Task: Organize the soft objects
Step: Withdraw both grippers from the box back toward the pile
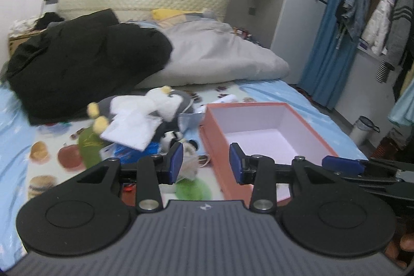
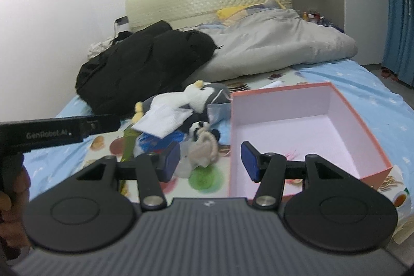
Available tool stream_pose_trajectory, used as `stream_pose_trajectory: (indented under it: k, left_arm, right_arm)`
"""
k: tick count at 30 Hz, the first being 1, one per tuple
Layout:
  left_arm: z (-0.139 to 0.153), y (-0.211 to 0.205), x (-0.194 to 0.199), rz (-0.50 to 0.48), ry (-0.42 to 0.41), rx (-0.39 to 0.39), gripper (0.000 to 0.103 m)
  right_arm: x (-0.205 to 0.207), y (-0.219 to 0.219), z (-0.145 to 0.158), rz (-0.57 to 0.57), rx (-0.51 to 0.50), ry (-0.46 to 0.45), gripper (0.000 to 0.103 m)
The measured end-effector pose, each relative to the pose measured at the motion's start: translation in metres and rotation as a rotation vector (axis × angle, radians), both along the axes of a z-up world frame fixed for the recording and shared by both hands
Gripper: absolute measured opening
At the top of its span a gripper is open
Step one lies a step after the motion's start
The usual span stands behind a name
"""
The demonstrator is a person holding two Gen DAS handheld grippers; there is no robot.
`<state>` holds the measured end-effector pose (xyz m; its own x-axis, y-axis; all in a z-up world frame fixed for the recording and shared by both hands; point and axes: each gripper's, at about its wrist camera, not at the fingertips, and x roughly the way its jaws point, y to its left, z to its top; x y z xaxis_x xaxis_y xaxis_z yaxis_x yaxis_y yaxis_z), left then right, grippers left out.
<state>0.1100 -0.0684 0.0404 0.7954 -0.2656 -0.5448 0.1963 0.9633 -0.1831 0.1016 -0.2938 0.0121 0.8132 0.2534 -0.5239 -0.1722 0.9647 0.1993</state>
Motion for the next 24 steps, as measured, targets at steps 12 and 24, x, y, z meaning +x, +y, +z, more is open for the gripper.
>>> stream_pose_trajectory:
  k: [12,24]
  left_arm:
    - [-0.032,0.029,-0.029,0.094,0.054,0.003,0.045]
    - [-0.076,0.051,-0.037,0.148,0.148,-0.015,0.045]
  right_arm:
    - [-0.025,0.035,-0.022,0.08,0.007,0.033,0.055]
    - [-0.041,0.058,-0.053,0.129,0.009,0.113,0.055]
